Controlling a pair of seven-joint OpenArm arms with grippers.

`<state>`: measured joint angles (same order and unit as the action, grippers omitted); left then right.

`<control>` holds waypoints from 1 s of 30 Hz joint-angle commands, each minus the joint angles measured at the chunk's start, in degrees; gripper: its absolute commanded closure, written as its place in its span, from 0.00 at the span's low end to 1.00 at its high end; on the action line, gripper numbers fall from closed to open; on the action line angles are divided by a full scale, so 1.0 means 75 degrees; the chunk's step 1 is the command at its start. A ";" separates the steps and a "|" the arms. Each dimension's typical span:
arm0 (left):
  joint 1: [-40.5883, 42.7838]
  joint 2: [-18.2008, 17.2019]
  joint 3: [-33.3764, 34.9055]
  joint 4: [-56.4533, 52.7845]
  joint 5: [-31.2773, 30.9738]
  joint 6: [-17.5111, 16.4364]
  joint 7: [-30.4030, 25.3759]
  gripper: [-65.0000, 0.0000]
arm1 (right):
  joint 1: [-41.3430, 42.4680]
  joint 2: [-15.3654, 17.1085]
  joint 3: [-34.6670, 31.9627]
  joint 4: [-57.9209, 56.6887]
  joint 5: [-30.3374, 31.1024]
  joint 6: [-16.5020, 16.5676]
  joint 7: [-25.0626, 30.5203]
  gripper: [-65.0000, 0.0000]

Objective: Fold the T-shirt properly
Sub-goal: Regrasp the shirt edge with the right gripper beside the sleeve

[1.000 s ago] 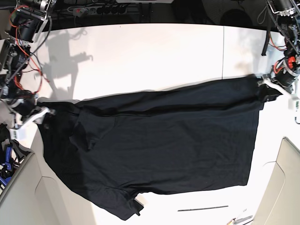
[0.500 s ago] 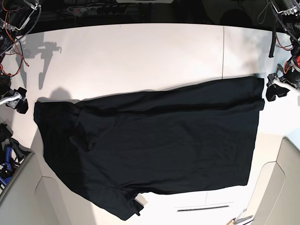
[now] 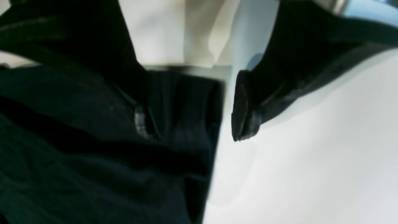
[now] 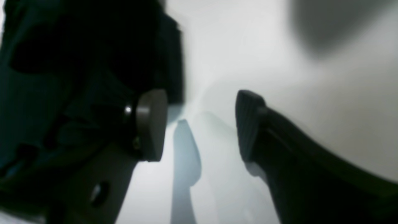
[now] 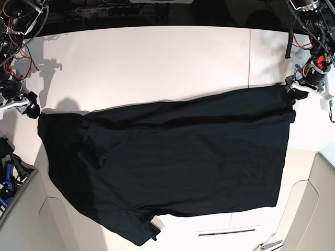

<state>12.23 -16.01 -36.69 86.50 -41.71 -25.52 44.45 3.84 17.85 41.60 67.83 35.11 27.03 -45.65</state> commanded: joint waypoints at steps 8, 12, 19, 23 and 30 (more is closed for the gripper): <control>0.0067 0.0210 0.0280 -0.0064 0.0096 -0.0029 -0.0391 0.42 | 0.0708 0.0050 -0.0160 -0.0740 0.0149 0.0224 0.0143 0.46; 0.0064 0.0210 0.0291 -0.0169 0.0111 -0.0032 -0.0414 0.43 | 0.0941 0.0026 -0.0353 -0.1154 0.0143 0.0227 0.0286 0.46; 0.0061 0.0207 0.0291 -0.0172 0.0111 -0.0035 -0.0560 0.87 | 0.1139 -0.0181 -0.0694 -0.1253 0.0207 0.0577 0.0289 0.68; 0.0064 0.0187 0.0291 -0.0172 0.0114 -0.0364 -0.0726 1.00 | 0.1142 -0.0309 -0.0714 -0.1253 0.0181 0.0708 0.0291 1.00; 0.0067 -0.0498 0.0291 -0.0169 0.0079 -0.0755 -0.1075 1.00 | 0.1084 -0.0344 -0.0627 -0.1011 0.0210 0.0796 -0.0341 1.00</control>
<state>12.93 -18.79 -34.13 84.31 -40.38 -30.72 37.67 11.27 14.46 36.77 59.42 36.32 32.38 -48.21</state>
